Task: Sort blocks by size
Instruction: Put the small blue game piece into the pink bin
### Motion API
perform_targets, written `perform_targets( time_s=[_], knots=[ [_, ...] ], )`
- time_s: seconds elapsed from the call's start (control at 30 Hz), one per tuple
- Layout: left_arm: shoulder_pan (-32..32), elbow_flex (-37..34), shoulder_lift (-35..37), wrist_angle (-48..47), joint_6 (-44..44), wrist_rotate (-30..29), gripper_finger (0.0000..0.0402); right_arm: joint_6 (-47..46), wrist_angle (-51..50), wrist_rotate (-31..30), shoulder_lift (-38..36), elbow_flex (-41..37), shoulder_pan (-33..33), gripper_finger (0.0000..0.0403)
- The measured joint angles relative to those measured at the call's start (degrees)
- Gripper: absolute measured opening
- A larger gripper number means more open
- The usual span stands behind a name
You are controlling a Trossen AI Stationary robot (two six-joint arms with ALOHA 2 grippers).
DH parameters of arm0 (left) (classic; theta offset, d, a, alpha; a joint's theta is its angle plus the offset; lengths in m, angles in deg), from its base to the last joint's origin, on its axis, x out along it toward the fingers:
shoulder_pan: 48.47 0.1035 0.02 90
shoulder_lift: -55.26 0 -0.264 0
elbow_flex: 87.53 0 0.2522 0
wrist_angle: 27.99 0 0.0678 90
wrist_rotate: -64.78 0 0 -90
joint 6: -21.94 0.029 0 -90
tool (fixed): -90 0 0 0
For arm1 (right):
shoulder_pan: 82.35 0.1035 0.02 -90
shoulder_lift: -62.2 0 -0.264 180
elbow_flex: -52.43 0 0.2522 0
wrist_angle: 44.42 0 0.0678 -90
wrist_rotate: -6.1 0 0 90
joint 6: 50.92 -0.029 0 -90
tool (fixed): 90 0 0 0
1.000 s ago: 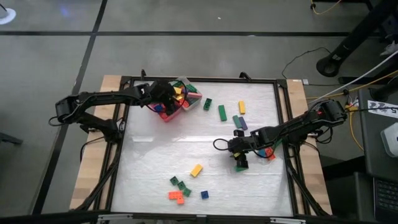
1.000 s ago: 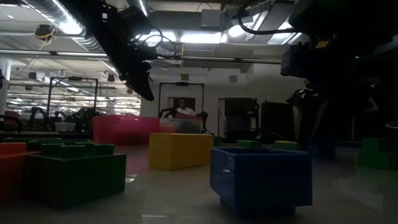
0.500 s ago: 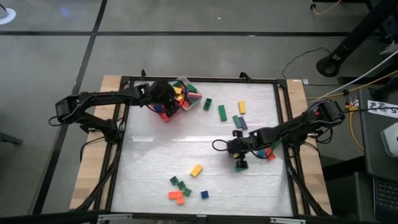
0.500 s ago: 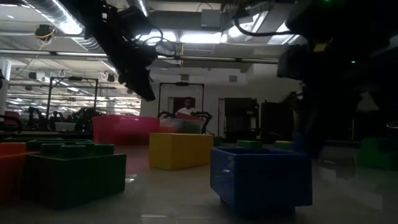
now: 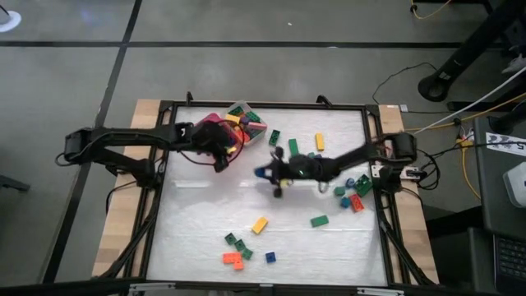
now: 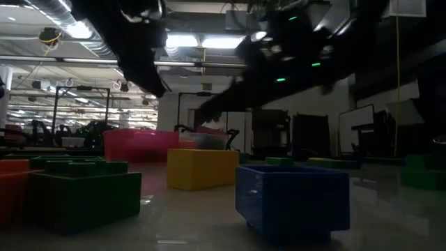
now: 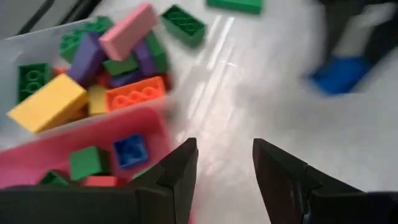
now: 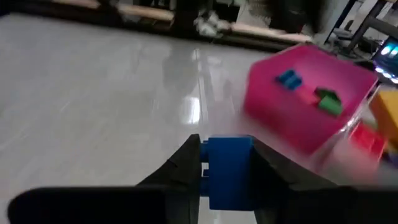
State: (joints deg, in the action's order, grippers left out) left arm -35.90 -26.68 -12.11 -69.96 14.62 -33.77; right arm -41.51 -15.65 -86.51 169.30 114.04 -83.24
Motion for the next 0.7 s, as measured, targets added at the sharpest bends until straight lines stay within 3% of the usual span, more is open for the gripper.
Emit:
perform_targets(
  time_s=[0.17,0.37,0.53,0.7],
  knots=[
    [-5.39,0.0,3.42,-1.12,-4.17,-0.2,0.0143,-0.02,-1.95,6.63,9.74,14.54,-5.29,0.0096],
    [-11.26,0.0,6.64,-7.18,-9.37,-0.85,0.0143,0.17,-8.14,8.19,18.5,30.5,-8.34,0.01],
    [-16.05,0.0,8.16,-9.95,-13.59,-1.35,0.0143,2.64,-11.89,7.88,20.87,37.91,-10.01,0.0103],
    [-20.75,0.0,7.95,-10.33,-15.08,-0.96,0.0143,2.86,-14.19,6.73,21.43,40.14,-10.55,0.0119]
  ],
)
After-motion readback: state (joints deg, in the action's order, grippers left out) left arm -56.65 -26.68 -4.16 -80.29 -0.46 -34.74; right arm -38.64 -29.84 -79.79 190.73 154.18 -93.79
